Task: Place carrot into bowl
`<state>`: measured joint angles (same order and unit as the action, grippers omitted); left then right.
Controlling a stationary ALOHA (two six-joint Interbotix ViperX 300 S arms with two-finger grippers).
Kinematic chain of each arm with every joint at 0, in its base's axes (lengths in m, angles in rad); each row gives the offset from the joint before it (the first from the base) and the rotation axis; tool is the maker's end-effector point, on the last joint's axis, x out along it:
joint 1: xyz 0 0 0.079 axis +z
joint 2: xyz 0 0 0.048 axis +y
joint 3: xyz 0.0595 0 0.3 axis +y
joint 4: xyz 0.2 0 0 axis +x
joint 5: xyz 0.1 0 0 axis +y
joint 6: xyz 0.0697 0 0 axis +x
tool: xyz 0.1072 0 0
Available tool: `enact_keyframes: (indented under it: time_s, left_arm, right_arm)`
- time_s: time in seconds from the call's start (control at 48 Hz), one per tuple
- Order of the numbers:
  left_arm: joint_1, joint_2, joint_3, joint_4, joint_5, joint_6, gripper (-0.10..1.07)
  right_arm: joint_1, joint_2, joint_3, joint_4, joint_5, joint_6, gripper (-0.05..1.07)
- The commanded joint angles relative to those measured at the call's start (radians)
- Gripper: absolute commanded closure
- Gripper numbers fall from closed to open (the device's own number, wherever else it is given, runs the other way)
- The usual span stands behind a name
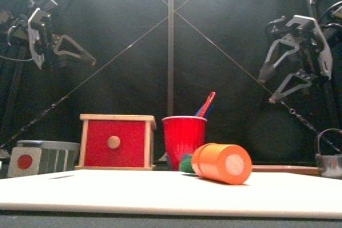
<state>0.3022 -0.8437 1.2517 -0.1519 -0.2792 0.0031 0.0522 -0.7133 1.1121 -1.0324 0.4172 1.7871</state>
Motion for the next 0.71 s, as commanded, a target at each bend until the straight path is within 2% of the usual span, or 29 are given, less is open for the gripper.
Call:
enact_keyframes:
  time_s: [0.0, 0.104, 0.208, 0.312, 0.375, 0.479, 0.562, 0.688]
  left_arm:
    - [0.002, 0.005, -0.014, -0.002, -0.009, -0.003, 1.00]
    - [0.000, 0.005, -0.018, -0.006, -0.018, -0.003, 1.00]
    - [-0.021, 0.026, -0.060, -0.032, -0.012, -0.014, 1.00]
    - [-0.141, 0.169, -0.158, -0.094, 0.038, -0.011, 0.93]
    - [-0.175, 0.276, -0.259, -0.115, 0.095, -0.009, 0.86]
    - [-0.175, 0.436, -0.448, -0.153, 0.290, -0.014, 0.69]
    - [-0.181, 0.565, -0.597, -0.242, 0.453, -0.012, 0.46]
    - [-0.206, 0.706, -0.723, -0.302, 0.485, -0.015, 0.10]
  right_arm:
    - [0.000, -0.009, -0.018, -0.018, -0.002, -0.003, 0.05]
    - [0.003, -0.011, -0.008, -0.054, -0.006, -0.002, 0.05]
    - [0.005, -0.011, -0.009, -0.055, -0.006, 0.000, 0.05]
    - [0.006, -0.011, -0.015, -0.054, -0.008, 0.000, 0.05]
    - [0.005, -0.008, -0.021, -0.054, -0.006, 0.000, 0.05]
    - [0.008, -0.005, -0.020, -0.051, -0.006, 0.000, 0.05]
    - [0.008, -0.002, -0.017, -0.035, -0.008, 0.000, 0.05]
    - [0.014, 0.003, -0.005, -0.032, -0.011, 0.000, 0.05]
